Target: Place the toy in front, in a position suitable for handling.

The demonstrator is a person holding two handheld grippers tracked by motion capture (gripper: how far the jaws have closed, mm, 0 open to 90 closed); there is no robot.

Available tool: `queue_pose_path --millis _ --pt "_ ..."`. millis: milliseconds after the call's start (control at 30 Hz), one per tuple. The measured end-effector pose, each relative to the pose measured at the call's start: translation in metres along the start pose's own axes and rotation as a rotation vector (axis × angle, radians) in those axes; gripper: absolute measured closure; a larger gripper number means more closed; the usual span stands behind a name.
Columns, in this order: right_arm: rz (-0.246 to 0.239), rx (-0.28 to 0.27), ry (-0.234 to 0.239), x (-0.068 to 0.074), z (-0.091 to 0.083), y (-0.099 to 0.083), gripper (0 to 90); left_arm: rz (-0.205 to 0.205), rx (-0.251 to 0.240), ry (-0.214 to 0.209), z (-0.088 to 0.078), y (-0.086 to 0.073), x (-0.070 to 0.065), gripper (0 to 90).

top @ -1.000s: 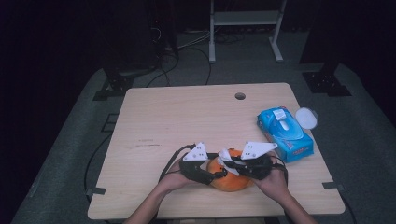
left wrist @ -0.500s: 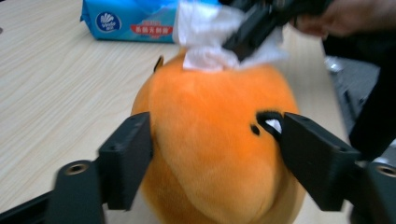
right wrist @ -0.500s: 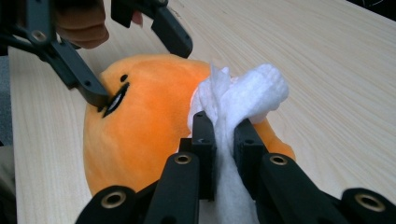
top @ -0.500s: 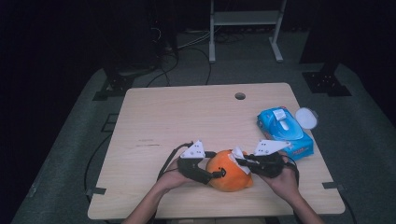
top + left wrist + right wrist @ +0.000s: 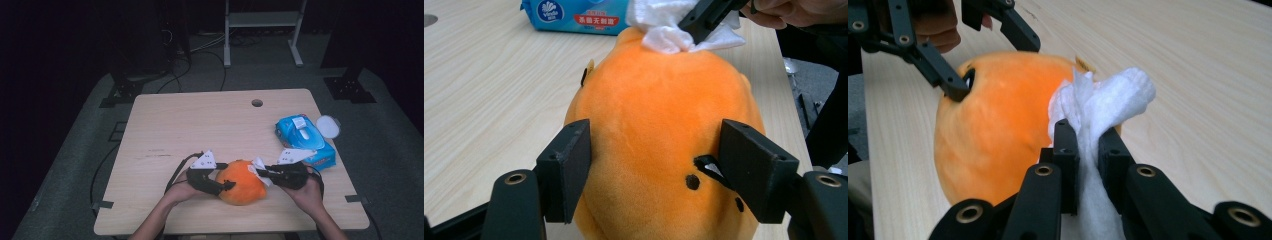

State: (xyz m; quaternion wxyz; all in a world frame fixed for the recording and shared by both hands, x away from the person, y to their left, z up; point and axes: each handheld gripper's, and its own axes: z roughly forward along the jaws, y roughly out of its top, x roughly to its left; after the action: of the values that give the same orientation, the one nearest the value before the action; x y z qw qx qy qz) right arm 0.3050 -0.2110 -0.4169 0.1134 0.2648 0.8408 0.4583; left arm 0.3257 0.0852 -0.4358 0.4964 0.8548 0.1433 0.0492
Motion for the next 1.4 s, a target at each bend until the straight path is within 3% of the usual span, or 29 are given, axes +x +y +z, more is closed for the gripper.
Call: queue_pose_path --millis 133,200,233,333,500,633,700,833,933,1000,1167,1233,1333,1400 --pt "-0.006 -0.004 0.007 0.005 -0.003 0.0 81.2 0.0 0.008 0.008 -0.001 -0.002 0.001 30.2" --pt "-0.017 -0.018 0.034 0.011 -0.004 0.003 81.2 -0.013 0.004 0.011 -0.001 -0.003 0.003 30.4" --pt "-0.029 -0.028 0.056 0.017 -0.003 0.005 81.1 -0.018 0.001 0.009 -0.001 -0.004 0.004 30.5" --pt "-0.077 -0.016 0.061 0.026 0.0 0.009 81.0 -0.021 0.002 0.005 -0.002 -0.005 0.006 30.5" --pt "-0.038 -0.004 0.049 0.013 -0.001 0.003 81.1 -0.043 -0.01 0.001 -0.003 -0.008 0.009 30.9" --pt "-0.04 0.016 0.026 0.01 -0.003 -0.001 81.1 -0.048 -0.01 0.001 -0.003 -0.008 0.01 30.9" --pt "-0.049 0.01 0.03 0.012 -0.004 0.0 81.0 -0.046 -0.008 0.005 -0.002 -0.008 0.01 30.9" --pt "-0.089 -0.017 0.088 0.025 -0.001 0.007 80.8 -0.058 -0.016 0.009 -0.001 -0.009 0.011 31.2" --pt "-0.137 0.006 0.077 0.031 0.002 0.01 80.7 -0.054 -0.012 0.009 -0.002 -0.008 0.011 31.2" --pt "-0.113 0.004 0.079 0.025 0.001 0.007 80.7 -0.056 -0.013 0.008 -0.002 -0.009 0.012 31.2" --pt "-0.067 0.032 0.031 0.007 -0.003 -0.003 80.7 -0.065 -0.02 0.004 -0.003 -0.01 0.014 31.2" --pt "-0.069 0.033 0.032 0.006 -0.005 -0.004 80.7 -0.061 -0.019 0.006 -0.003 -0.01 0.014 31.1" --pt "-0.09 0.018 0.05 0.012 -0.005 -0.001 80.7 -0.072 -0.018 0.015 -0.002 -0.01 0.015 31.1" --pt "-0.123 0.002 0.093 0.024 -0.003 0.005 80.5 -0.074 -0.02 0.018 -0.002 -0.01 0.015 31.1"
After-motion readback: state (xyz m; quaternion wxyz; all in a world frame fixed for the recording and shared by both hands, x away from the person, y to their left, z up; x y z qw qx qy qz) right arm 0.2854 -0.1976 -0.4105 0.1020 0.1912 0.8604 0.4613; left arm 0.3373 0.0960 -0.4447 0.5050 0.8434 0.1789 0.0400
